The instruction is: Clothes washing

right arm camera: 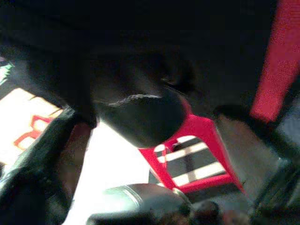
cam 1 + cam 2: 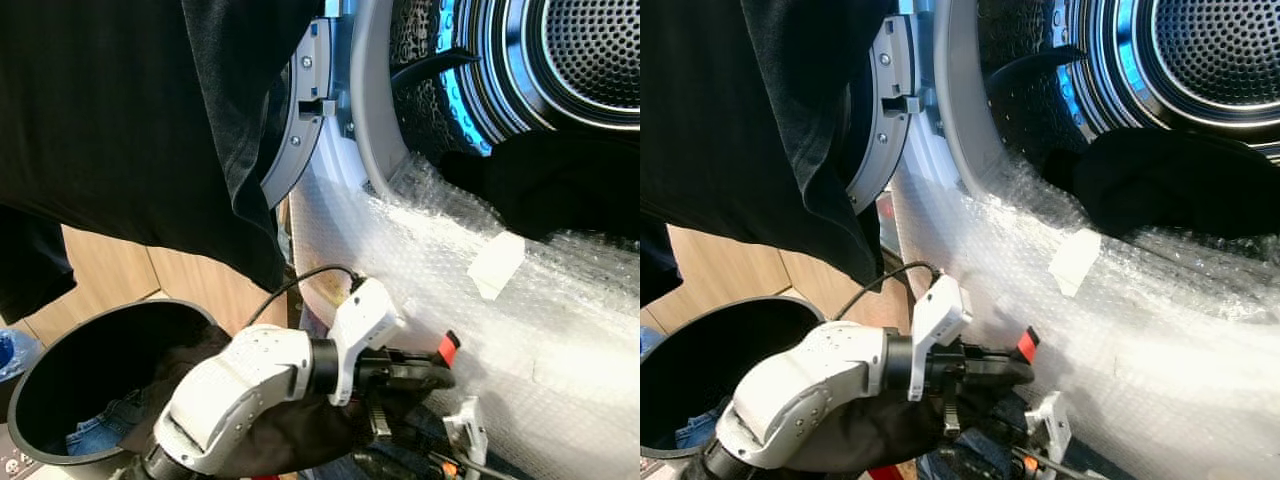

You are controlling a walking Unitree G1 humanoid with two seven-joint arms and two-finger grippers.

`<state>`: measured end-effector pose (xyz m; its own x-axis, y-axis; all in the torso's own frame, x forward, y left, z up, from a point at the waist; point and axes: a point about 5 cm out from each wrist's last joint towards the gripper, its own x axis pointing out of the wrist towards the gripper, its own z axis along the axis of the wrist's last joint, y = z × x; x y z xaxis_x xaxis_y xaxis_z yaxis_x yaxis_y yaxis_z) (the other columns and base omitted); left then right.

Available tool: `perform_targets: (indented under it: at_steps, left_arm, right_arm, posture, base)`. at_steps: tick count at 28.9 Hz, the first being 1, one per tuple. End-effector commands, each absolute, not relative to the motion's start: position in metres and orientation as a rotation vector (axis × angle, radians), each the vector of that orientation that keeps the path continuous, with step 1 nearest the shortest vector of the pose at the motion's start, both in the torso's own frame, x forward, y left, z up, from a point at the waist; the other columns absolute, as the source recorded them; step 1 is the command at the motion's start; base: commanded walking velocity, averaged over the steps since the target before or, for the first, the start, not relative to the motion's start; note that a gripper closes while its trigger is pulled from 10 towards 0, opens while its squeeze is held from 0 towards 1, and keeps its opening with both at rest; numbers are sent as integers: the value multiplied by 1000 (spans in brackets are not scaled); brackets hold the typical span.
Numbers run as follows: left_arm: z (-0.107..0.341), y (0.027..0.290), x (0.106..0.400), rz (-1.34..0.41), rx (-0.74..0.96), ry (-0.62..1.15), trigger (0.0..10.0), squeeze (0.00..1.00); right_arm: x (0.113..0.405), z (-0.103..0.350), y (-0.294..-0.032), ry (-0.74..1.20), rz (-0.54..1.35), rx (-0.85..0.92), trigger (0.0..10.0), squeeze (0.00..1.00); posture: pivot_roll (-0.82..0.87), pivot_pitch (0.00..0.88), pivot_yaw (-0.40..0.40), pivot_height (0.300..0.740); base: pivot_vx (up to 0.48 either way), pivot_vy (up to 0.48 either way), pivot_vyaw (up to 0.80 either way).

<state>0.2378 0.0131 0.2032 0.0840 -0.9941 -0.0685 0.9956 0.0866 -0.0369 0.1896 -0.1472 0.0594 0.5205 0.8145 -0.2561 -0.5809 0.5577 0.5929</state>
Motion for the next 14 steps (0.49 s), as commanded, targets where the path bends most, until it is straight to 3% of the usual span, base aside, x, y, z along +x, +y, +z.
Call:
perform_targets:
  at_steps: [1, 2, 6, 14]
  left_arm:
    - [207, 9, 237, -1496, 36, 61, 0, 0]
    - [207, 8, 237, -1497, 36, 59, 0, 0]
    - [209, 7, 238, -1489, 26, 46, 0, 0]
    - [209, 6, 235, -1508, 36, 42, 0, 0]
  right_arm:
    - [185, 65, -147, 588, 859, 474, 10000, 576]
    - [185, 65, -147, 602, 857, 483, 10000, 0]
    - [187, 63, -148, 610, 830, 504, 10000, 0]
    - [188, 72, -145, 596, 827, 727, 10000, 0]
  posture:
    - [75, 0, -26, 740]
    - [75, 0, -26, 740]
    - [62, 0, -24, 740]
    - [63, 0, -23, 740]
  base:
    - [0, 0, 0]
    - [0, 0, 0]
    - [0, 0, 0]
    - [0, 0, 0]
